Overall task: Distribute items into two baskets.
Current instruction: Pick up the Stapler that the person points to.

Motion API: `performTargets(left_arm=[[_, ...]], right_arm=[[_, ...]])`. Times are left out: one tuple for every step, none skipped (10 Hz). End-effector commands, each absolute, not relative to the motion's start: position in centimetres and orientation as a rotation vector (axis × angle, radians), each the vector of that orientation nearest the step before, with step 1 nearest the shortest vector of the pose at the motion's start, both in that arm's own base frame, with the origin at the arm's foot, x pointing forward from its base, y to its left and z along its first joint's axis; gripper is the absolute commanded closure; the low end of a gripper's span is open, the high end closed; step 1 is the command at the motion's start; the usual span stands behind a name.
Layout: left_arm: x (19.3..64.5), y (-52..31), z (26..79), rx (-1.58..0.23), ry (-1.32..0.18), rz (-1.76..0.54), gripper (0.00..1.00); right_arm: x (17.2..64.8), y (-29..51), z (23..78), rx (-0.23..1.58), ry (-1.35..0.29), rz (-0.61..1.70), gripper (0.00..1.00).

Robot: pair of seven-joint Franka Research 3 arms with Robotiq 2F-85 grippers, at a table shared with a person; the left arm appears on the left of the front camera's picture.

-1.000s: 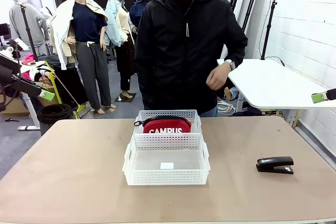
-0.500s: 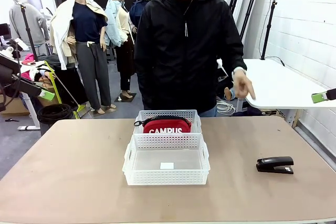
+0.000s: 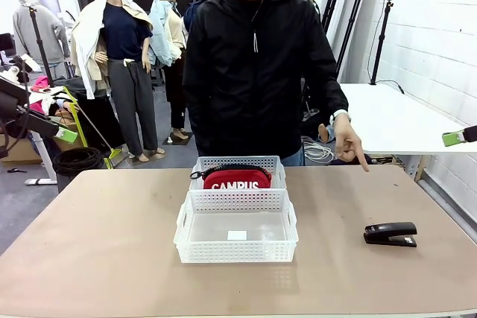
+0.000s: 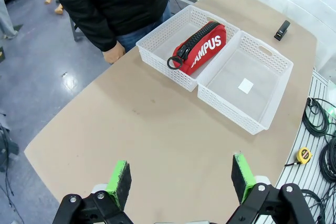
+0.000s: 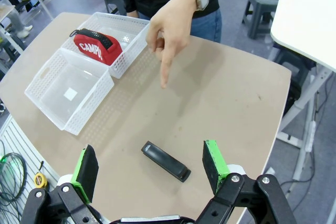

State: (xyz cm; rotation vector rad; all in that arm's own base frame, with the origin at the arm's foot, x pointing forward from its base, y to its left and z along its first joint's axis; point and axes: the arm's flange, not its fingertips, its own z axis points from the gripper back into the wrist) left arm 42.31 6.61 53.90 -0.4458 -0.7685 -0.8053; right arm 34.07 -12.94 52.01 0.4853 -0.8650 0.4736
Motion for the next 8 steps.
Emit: performTargets(left_arm=[[42.2, 6.7, 54.0, -0.447, -0.771, -0.797, 0.0], [42.2, 6.7, 54.0, -0.447, -0.771, -0.797, 0.0], [42.2, 6.7, 54.0, -0.447, -0.771, -0.797, 0.0], [42.2, 6.7, 54.0, -0.447, -0.771, -0.797, 0.0], [42.2, 6.7, 54.0, -0.447, -0.771, -0.797, 0.0], [42.2, 6.7, 54.0, -0.447, -0.771, -0.797, 0.0], [42.2, 6.7, 54.0, -0.447, -0.771, -0.797, 0.0], [42.2, 6.7, 54.0, -0.447, -0.771, -0.797, 0.0]], right_arm=[[34.3, -12.9, 51.8, 0.51, -0.89, 0.48, 0.0], [34.3, -12.9, 51.8, 0.51, -0.89, 0.48, 0.0], [34.3, -12.9, 51.8, 0.51, -0.89, 0.48, 0.0], [34.3, -12.9, 51.8, 0.51, -0.89, 0.48, 0.0], [34.3, -12.9, 51.8, 0.51, -0.89, 0.48, 0.0], [34.1, -12.9, 52.0, 0.485, -0.865, 0.474, 0.0], [35.0, -13.2, 51.9, 0.477, -0.835, 0.525, 0.0], [35.9, -13.4, 51.8, 0.462, -0.807, 0.559, 0.0]])
